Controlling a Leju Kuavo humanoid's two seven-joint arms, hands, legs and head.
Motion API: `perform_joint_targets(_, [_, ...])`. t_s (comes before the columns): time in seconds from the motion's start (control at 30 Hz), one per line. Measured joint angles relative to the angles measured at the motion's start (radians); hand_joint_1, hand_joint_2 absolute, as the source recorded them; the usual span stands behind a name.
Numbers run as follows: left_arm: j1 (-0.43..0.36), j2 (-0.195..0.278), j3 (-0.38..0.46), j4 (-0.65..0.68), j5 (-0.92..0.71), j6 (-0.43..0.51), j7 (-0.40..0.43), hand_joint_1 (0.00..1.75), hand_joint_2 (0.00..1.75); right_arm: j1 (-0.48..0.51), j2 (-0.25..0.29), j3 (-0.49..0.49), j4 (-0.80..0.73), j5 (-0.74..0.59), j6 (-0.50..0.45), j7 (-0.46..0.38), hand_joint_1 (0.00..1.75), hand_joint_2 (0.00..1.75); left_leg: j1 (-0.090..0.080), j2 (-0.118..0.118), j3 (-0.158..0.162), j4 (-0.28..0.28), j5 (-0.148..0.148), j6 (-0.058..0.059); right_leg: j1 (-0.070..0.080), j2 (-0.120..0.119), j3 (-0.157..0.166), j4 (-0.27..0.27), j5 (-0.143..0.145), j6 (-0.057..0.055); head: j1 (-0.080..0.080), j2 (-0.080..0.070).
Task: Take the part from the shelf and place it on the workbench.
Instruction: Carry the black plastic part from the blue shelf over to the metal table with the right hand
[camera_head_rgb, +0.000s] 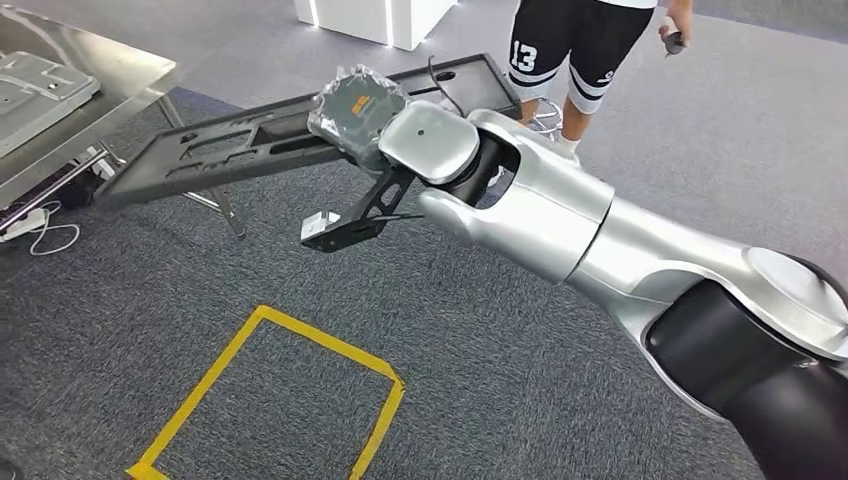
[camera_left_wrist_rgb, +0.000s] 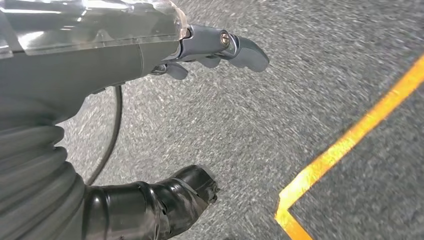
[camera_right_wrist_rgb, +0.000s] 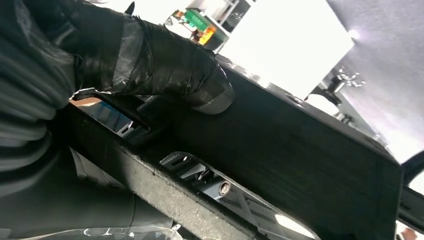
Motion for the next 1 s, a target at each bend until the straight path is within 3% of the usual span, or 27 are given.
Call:
perform_joint_targets(0.03, [0.001,0.000,0.000,0.000,0.001,-0.001,0.002,0.00,1.75,-0.010,0.002,-0.006,0.017,0.000,0.000,0.001,1.75,1.75,-0.003,0.004,0.011,-0.025,0.002,0.007,0.003,-0.007,-0.003,0.004,-0.002,0.004,0.000,0.000])
perform_joint_targets(0.13, [0.006,0.000,0.000,0.000,0.002,-0.004,0.008,0.00,1.75,-0.025,0.007,-0.016,0.054,0.004,-0.001,0.003,1.75,1.75,-0.003,-0.012,0.010,-0.030,0.003,0.028,0.005,-0.017,-0.005,0.010,-0.007,0.011,0.001,0.000])
perform_joint_targets(0.2, [0.007,0.000,0.001,0.000,0.003,-0.004,0.009,0.00,1.75,-0.030,0.008,-0.018,0.072,0.008,0.000,0.003,1.75,1.75,0.000,-0.020,0.010,-0.034,0.008,0.039,0.000,0.013,-0.019,0.046,-0.038,0.020,0.001,0.000])
perform_joint_targets(0.27, [0.006,0.001,0.001,0.000,0.003,-0.004,0.008,0.00,1.75,-0.035,0.007,-0.020,0.089,0.010,0.000,0.003,1.75,1.75,0.001,-0.027,0.007,-0.035,0.012,0.047,-0.005,0.055,-0.070,0.162,-0.104,0.028,0.001,0.000])
perform_joint_targets(0.3, [0.005,0.001,0.001,0.000,0.003,-0.004,0.007,0.00,1.75,-0.037,0.007,-0.021,0.095,0.011,0.001,0.003,1.75,1.75,0.001,-0.032,0.006,-0.035,0.012,0.049,-0.007,0.065,-0.103,0.233,-0.135,0.030,0.001,0.000])
perform_joint_targets(0.33, [0.005,0.002,0.001,0.000,0.003,-0.004,0.006,0.00,1.75,-0.037,0.006,-0.022,0.102,0.012,0.003,0.002,1.75,1.75,0.001,-0.038,0.005,-0.035,0.013,0.049,-0.008,0.068,-0.127,0.286,-0.150,0.031,0.001,0.000])
perform_joint_targets(0.37, [0.005,0.002,0.001,0.000,0.003,-0.004,0.004,0.00,1.75,-0.037,0.006,-0.022,0.107,0.012,0.005,0.001,1.75,1.75,0.001,-0.045,0.005,-0.035,0.013,0.049,-0.008,0.069,-0.136,0.304,-0.145,0.031,0.001,0.000])
perform_joint_targets(0.4, [0.005,0.002,0.001,0.000,0.003,-0.004,0.003,0.00,1.75,-0.038,0.006,-0.022,0.111,0.013,0.007,0.000,1.75,1.75,0.001,-0.054,0.007,-0.035,0.013,0.049,-0.009,0.070,-0.125,0.281,-0.120,0.028,0.001,0.000])
perform_joint_targets(0.47, [0.005,0.002,0.001,0.000,0.004,-0.005,0.001,0.00,1.75,-0.044,0.006,-0.022,0.118,0.014,0.011,-0.001,1.75,1.75,0.001,-0.070,0.009,-0.034,0.013,0.048,-0.010,0.088,-0.064,0.148,-0.045,0.019,0.001,0.000])
perform_joint_targets(0.53, [0.004,0.001,0.002,0.000,0.008,-0.007,0.000,0.00,1.75,-0.054,0.003,-0.023,0.124,0.014,0.012,-0.004,1.75,1.75,0.002,-0.084,0.005,-0.033,0.017,0.042,-0.008,0.112,-0.018,0.038,-0.003,0.013,0.001,0.000])
perform_joint_targets(0.57, [0.003,0.001,0.003,0.000,0.010,-0.007,0.000,0.00,1.75,-0.058,0.002,-0.024,0.126,0.015,0.013,-0.005,1.75,1.75,0.004,-0.089,0.000,-0.033,0.020,0.037,-0.006,0.119,-0.011,0.018,-0.001,0.012,0.001,0.000])
perform_joint_targets(0.63, [0.003,0.001,0.007,0.000,0.013,-0.008,0.004,0.00,1.75,-0.063,0.002,-0.024,0.129,0.017,0.013,-0.010,1.75,1.75,0.006,-0.100,-0.007,-0.037,0.026,0.024,-0.006,0.106,-0.008,0.006,0.002,0.008,0.001,0.000])
perform_joint_targets(0.7, [0.004,0.001,0.013,0.000,0.016,-0.008,0.007,0.00,1.75,-0.066,0.002,-0.024,0.132,0.019,0.012,-0.012,1.75,1.75,0.005,-0.080,-0.019,-0.014,0.008,0.016,-0.009,0.088,-0.003,-0.007,0.010,-0.002,0.001,0.000])
perform_joint_targets(0.73, [0.004,0.001,0.015,0.000,0.016,-0.008,0.009,0.00,1.75,-0.068,0.002,-0.024,0.134,0.020,0.012,-0.014,1.75,1.75,0.003,-0.064,-0.036,0.025,-0.017,0.014,-0.011,0.079,0.000,-0.013,0.014,-0.007,0.001,0.000])
perform_joint_targets(0.8, [0.003,0.002,0.016,0.000,0.017,-0.008,0.012,0.00,1.75,-0.071,0.001,-0.024,0.137,0.022,0.013,-0.017,1.75,1.75,0.003,-0.039,-0.090,0.153,-0.081,0.009,-0.007,0.064,-0.001,-0.013,0.015,-0.012,0.001,0.000])
perform_joint_targets(0.87, [0.004,0.003,0.017,0.000,0.017,-0.008,0.015,0.00,1.75,-0.070,0.001,-0.024,0.140,0.023,0.013,-0.022,1.75,1.75,0.004,-0.033,-0.127,0.242,-0.107,0.006,-0.004,0.049,-0.003,-0.010,0.014,-0.012,0.001,0.000])
perform_joint_targets(0.9, [0.004,0.003,0.017,0.000,0.017,-0.008,0.015,0.00,1.75,-0.069,0.002,-0.024,0.141,0.023,0.013,-0.023,1.75,1.75,0.004,-0.032,-0.121,0.234,-0.095,0.005,-0.003,0.043,-0.004,-0.009,0.014,-0.012,0.001,0.000])
perform_joint_targets(0.93, [0.004,0.004,0.017,0.000,0.017,-0.008,0.016,0.00,1.75,-0.069,0.002,-0.024,0.141,0.023,0.013,-0.024,1.75,1.75,0.003,-0.029,-0.093,0.184,-0.067,0.006,-0.002,0.036,-0.003,-0.007,0.012,-0.010,0.001,0.000])
perform_joint_targets(1.0, [0.003,0.005,0.017,0.000,0.017,-0.008,0.016,0.00,1.75,-0.072,0.002,-0.024,0.141,0.023,0.013,-0.023,1.75,1.75,-0.002,-0.010,-0.018,0.043,-0.017,0.012,0.000,0.023,-0.004,-0.001,0.007,-0.004,0.000,0.000])
